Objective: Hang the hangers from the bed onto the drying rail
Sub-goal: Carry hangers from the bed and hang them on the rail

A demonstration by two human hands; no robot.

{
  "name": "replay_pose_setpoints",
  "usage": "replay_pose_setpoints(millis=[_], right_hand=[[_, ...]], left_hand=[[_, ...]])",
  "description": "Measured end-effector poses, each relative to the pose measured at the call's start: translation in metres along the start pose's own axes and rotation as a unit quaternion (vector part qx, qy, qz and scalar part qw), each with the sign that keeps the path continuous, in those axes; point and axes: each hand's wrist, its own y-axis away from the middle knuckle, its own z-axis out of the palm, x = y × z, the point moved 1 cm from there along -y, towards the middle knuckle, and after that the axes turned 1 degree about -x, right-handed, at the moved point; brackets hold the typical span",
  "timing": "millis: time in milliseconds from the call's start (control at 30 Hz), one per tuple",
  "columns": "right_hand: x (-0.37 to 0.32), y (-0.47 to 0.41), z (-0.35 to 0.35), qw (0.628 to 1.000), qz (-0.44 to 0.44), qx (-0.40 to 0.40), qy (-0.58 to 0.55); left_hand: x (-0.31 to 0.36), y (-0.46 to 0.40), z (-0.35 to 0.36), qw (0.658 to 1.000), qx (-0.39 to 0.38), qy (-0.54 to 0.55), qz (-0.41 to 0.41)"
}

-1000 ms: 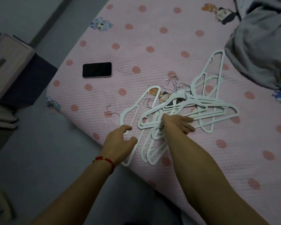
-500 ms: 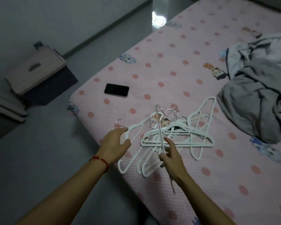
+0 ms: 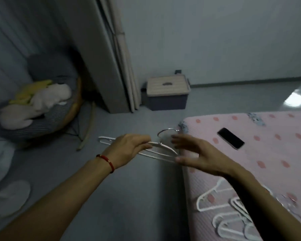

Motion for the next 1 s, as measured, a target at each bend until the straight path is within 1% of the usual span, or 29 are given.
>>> replay_pose_setpoints(millis=[67, 133, 167, 233, 300, 467, 600, 733, 800, 867, 933, 1000], right_hand=[[-0.065, -0.042, 0.019, 0.995, -0.090, 0.000, 0.034], [-0.122, -0.082, 0.054, 0.978, -0.173, -0.016, 0.112], [-0.144, -0.101, 0.076, 0.968, -0.208, -0.012, 0.137], [-0.180, -0.136, 0.121, 0.952, -0.271, 0.012, 0.140], [-0.209, -0.163, 0.165, 0.943, -0.305, 0.021, 0.128], [-0.268, -0.215, 0.271, 0.937, -0.338, -0.033, 0.082], [-0.304, -0.240, 0.349, 0.938, -0.334, -0.088, 0.042], [-0.337, -0.262, 0.402, 0.915, -0.369, -0.155, 0.053], [-0.345, -0.277, 0.419, 0.916, -0.354, -0.180, 0.055], [-0.345, -0.296, 0.434, 0.927, -0.333, -0.170, 0.038], [-0.340, -0.314, 0.453, 0.937, -0.302, -0.171, 0.029], [-0.337, -0.330, 0.476, 0.941, -0.262, -0.213, 0.033]], left_hand=[[-0.030, 0.047, -0.028, 0.997, 0.060, -0.017, -0.045], [-0.056, 0.093, -0.055, 0.989, 0.105, -0.021, -0.098], [-0.068, 0.117, -0.067, 0.984, 0.124, -0.017, -0.126], [-0.092, 0.166, -0.087, 0.972, 0.158, -0.008, -0.175], [-0.115, 0.215, -0.101, 0.959, 0.190, -0.006, -0.212], [-0.165, 0.321, -0.127, 0.929, 0.232, -0.015, -0.287], [-0.195, 0.391, -0.139, 0.901, 0.251, -0.009, -0.354], [-0.221, 0.443, -0.144, 0.876, 0.281, 0.009, -0.391], [-0.234, 0.465, -0.144, 0.856, 0.301, 0.033, -0.419], [-0.244, 0.484, -0.145, 0.829, 0.324, 0.049, -0.453], [-0.250, 0.501, -0.151, 0.803, 0.333, 0.035, -0.492], [-0.253, 0.517, -0.161, 0.779, 0.326, 0.027, -0.534]])
